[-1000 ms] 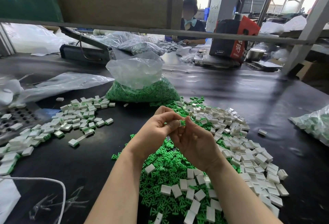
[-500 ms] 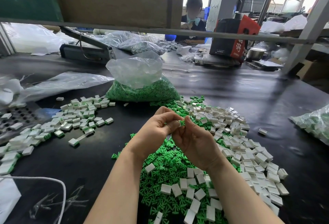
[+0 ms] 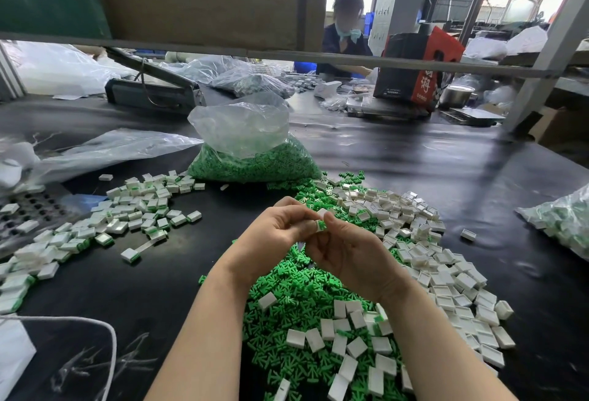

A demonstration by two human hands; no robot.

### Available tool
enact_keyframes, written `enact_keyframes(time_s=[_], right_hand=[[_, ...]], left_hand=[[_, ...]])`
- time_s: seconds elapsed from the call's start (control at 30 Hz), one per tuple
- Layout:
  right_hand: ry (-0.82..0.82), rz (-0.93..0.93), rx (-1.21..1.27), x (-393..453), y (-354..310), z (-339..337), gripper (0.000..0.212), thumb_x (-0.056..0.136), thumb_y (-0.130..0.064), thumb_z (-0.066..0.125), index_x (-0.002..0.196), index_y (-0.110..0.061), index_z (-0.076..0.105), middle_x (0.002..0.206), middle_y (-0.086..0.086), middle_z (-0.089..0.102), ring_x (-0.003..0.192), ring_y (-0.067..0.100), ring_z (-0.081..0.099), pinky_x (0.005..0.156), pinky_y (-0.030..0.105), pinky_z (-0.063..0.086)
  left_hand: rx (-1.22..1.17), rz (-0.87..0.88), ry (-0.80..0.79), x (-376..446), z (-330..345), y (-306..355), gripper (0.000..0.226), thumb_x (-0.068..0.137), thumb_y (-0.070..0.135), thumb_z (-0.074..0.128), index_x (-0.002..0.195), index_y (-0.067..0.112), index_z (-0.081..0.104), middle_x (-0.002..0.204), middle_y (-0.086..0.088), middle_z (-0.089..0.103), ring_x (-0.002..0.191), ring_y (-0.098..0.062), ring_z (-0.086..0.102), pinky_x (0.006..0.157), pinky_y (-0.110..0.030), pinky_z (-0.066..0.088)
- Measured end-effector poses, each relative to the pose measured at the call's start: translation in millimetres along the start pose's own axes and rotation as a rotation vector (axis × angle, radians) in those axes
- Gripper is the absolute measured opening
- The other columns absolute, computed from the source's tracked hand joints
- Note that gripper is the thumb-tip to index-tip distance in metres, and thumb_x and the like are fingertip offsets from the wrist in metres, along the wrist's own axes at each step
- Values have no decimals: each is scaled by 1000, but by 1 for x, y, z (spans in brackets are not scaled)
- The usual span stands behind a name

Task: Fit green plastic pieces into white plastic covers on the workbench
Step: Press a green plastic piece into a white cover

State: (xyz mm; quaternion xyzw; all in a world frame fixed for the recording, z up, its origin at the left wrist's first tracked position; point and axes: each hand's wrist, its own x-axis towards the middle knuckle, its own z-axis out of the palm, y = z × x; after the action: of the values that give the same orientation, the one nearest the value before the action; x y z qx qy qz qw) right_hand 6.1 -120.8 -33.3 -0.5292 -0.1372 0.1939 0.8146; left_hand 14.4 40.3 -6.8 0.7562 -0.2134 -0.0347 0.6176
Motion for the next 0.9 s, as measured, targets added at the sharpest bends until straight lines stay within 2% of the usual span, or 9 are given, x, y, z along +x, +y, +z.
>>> enact_keyframes(time_s=[0.17,0.27,0.4,0.5,0.57,0.67,0.73,0.8,0.9], right_hand=[[-93,82,-262,-10,-14,-11,35,87,-29,59,109,-2,59,75,7,58,68,15,50,58,22,34],[-219,195,-465,-17,-26,-14,42,84,-23,69,118,-1,60,82,4,60,71,13,51,62,23,38],[-420,352,-763,-18,-35,-5,36,86,-13,70,121,-16,64,78,-2,65,63,7,51,55,20,37],[-505,434,-931,-17,-36,3,38,85,-26,73,121,-32,66,76,-5,66,59,3,50,54,20,34],[-394,378,-979,-19,-37,2,30,85,-35,72,115,-34,69,74,-13,67,60,-3,53,55,16,40],[104,191,-995,-20,-37,-12,11,88,-33,68,95,-26,73,74,-12,70,63,1,59,55,10,45],[445,98,-1155,-20,-34,-26,6,91,-28,67,89,-25,70,78,-7,68,60,9,57,52,19,49],[666,139,-1428,-20,-32,-40,8,93,-28,63,97,-26,70,89,-6,69,72,12,61,67,29,56],[750,294,-1650,-22,-28,-48,22,94,-36,58,113,-26,65,113,-2,64,107,19,52,94,37,48]], left_hand=[[-96,-63,-110,-5,-11,-6,20,86,5,68,96,22,75,96,-4,70,89,-11,66,83,-22,51],[-53,-90,52,-3,-17,-12,23,88,4,66,95,24,75,90,-1,71,88,-11,65,87,-25,51],[-17,-125,120,-2,-19,-15,18,91,10,65,89,26,75,83,0,69,78,-6,62,73,-18,45],[5,-132,117,-2,-18,-16,18,92,10,63,89,25,74,79,0,68,72,-2,62,66,-11,43],[23,-141,118,-1,-17,-16,18,92,12,63,90,26,73,79,0,69,72,-2,63,66,-13,43],[52,-154,130,0,-16,-19,18,93,12,62,91,27,72,78,3,68,71,-1,62,67,-19,42],[78,-161,139,0,-16,-20,19,93,10,61,91,26,72,78,4,67,69,0,61,66,-18,44],[93,-170,137,1,-15,-21,19,94,10,60,91,25,71,79,2,66,68,0,61,65,-16,46],[122,-186,128,1,-13,-22,20,94,10,60,91,26,71,84,-4,67,71,-3,61,64,-16,47]])
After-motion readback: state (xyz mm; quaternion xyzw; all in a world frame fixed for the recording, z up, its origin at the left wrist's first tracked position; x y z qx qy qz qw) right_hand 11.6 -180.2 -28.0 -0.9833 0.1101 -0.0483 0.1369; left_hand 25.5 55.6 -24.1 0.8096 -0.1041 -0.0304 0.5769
